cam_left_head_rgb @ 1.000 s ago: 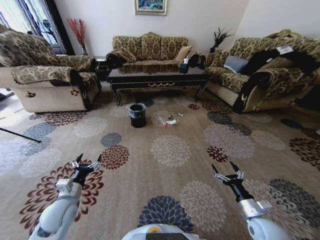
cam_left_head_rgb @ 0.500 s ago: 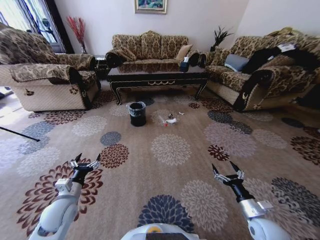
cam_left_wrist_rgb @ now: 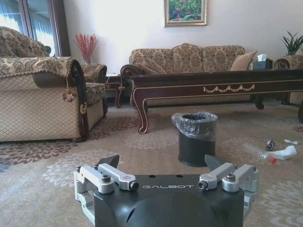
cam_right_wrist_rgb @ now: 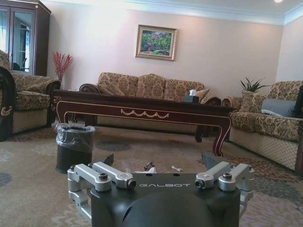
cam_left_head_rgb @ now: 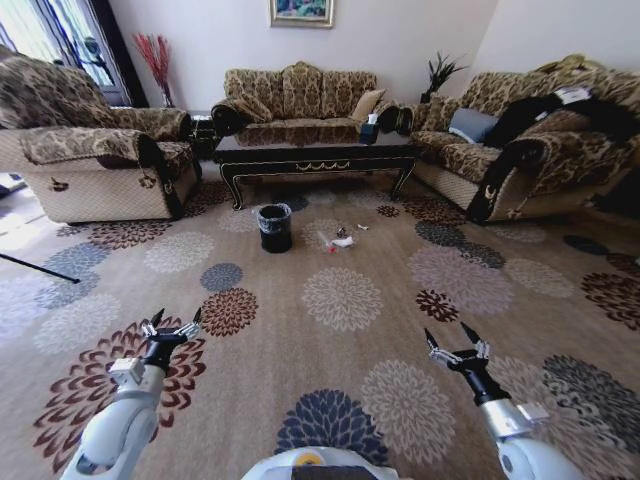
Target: Move to the front of the table and pick up the trash from the floor, then place it into the trash bin.
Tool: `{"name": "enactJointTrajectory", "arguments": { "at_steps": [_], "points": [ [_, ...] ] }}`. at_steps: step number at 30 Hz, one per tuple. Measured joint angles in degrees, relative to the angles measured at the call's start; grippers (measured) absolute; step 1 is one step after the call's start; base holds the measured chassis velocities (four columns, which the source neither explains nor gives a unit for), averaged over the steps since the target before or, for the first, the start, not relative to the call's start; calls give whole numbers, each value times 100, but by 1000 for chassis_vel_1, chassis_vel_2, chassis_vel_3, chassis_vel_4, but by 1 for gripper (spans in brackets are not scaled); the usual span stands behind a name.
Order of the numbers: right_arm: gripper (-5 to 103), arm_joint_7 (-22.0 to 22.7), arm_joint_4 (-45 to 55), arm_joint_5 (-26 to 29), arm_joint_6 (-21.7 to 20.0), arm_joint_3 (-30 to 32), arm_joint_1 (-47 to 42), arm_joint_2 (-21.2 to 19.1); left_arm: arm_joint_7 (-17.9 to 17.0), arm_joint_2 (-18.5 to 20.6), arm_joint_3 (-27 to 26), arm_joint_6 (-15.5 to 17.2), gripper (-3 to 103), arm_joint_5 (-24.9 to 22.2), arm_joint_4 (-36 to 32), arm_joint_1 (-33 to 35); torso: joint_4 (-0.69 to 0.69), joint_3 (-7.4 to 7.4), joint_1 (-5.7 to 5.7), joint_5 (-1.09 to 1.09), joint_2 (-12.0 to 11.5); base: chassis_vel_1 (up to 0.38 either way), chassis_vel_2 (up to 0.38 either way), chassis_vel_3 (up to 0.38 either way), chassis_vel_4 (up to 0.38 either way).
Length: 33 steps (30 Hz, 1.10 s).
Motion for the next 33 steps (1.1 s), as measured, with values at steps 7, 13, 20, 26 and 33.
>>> {"name": "enactJointTrajectory", "arguments": {
  "at_steps": [7, 13, 20, 26, 33],
  "points": [
    [100, 2, -25, -2, -2, -20, 26, 1, 4, 6, 21, 2, 100, 38, 25, -24, 0, -159, -4, 0, -172, 0, 0, 0, 0],
    [100, -18, -54, -3, 0, -21, 31, 0, 17, 3, 23, -12, 100, 72, 38, -22, 0, -304, -5, 0, -318, 0, 0, 0, 0],
    [100, -38, -68, -9, 1, -24, 37, -5, 23, 0, 26, -22, 100, 96, 49, -20, 0, -375, -5, 0, -337, 0, 0, 0, 0],
    [100, -171, -109, -16, 65, -22, 37, -2, -43, 2, 43, -198, 100, 64, 60, -20, 1, -375, -5, 0, -337, 0, 0, 0, 0],
    [100, -404, -178, 7, 181, 11, 36, -9, -85, 2, 77, -370, 100, 38, 81, -70, 0, -364, -6, 0, -337, 0, 0, 0, 0]
  ]
}}
